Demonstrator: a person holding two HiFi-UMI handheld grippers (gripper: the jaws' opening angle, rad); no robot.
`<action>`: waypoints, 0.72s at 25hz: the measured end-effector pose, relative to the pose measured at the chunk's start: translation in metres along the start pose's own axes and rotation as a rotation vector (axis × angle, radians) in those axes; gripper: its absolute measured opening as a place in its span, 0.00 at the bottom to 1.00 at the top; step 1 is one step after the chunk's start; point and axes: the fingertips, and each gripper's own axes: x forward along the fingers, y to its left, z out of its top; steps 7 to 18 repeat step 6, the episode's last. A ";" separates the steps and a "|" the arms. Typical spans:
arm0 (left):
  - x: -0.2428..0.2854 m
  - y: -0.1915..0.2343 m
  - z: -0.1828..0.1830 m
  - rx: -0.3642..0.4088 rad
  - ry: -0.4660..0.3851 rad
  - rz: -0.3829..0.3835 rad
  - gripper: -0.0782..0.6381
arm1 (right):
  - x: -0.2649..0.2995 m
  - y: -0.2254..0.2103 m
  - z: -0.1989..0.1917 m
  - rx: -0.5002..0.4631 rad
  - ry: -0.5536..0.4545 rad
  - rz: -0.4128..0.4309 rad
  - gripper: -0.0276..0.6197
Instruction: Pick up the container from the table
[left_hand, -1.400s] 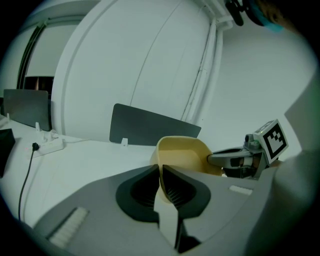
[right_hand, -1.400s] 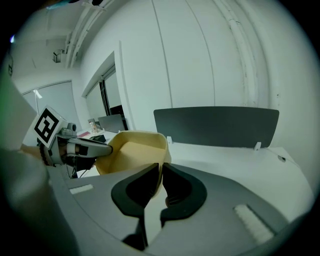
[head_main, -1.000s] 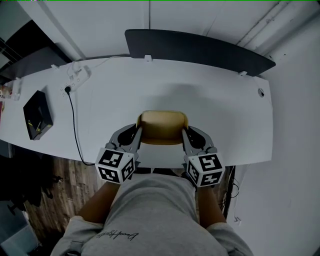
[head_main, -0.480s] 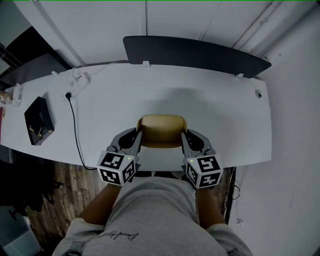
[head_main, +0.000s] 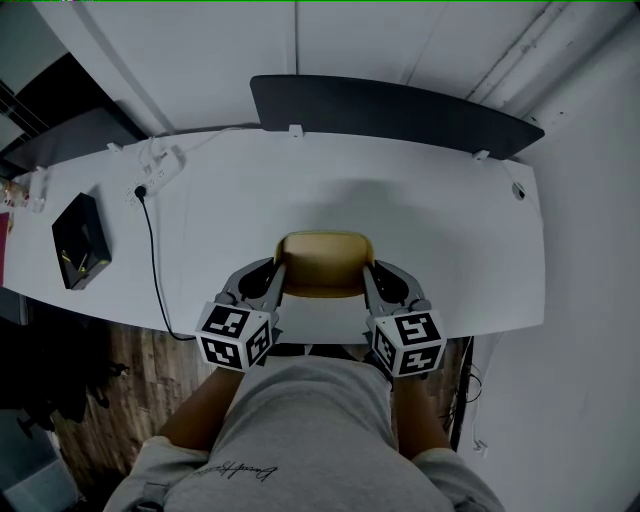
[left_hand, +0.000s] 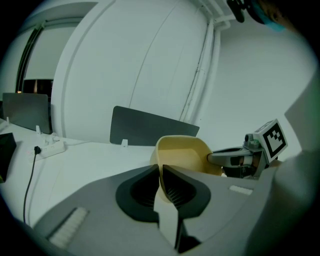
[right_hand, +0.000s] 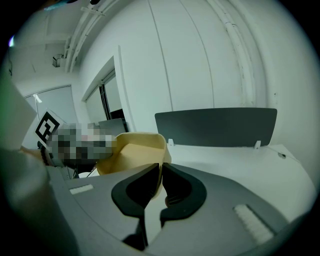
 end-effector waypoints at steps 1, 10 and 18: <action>0.000 0.000 0.000 -0.001 0.002 0.000 0.14 | 0.000 0.000 0.000 0.000 0.001 0.001 0.10; 0.004 -0.001 -0.002 -0.004 0.008 -0.003 0.14 | 0.001 -0.003 -0.001 -0.002 0.007 0.000 0.10; 0.004 -0.001 -0.002 -0.004 0.008 -0.003 0.14 | 0.001 -0.003 -0.001 -0.002 0.007 0.000 0.10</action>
